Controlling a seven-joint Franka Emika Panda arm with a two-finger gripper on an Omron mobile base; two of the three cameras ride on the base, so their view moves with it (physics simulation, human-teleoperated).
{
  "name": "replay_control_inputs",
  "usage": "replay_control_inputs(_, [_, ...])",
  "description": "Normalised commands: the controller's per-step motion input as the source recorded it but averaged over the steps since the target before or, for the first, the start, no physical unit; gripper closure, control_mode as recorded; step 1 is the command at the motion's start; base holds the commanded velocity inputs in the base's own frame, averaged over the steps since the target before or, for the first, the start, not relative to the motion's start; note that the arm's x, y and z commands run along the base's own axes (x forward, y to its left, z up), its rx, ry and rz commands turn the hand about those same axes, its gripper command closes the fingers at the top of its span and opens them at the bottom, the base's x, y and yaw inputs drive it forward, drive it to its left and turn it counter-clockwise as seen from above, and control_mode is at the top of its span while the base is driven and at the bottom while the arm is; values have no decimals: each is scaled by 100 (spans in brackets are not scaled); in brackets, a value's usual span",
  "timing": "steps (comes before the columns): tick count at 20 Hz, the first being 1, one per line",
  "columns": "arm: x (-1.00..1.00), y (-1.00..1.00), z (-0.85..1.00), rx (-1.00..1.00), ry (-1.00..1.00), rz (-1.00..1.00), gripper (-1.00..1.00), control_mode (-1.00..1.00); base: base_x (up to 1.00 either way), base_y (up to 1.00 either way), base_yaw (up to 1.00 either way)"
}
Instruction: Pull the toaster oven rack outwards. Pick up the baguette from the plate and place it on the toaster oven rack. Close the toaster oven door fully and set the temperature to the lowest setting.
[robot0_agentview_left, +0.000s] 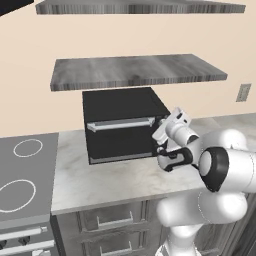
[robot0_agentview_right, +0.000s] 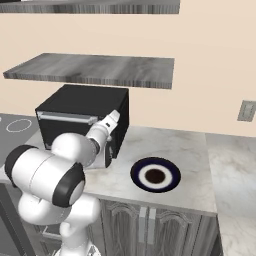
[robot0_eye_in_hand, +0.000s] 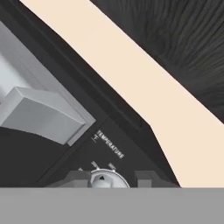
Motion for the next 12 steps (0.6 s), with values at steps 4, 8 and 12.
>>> replay_control_inputs(4, [0, 0, -72, -9, -14, 15, 100, -100, 0, 0, 0])
replay_control_inputs(8, [0, 0, -73, -23, -15, 21, 100, -100, 0, 0, 0])
replay_control_inputs(12, [0, 0, -79, -19, -16, 21, 100, -100, 0, 0, 0])
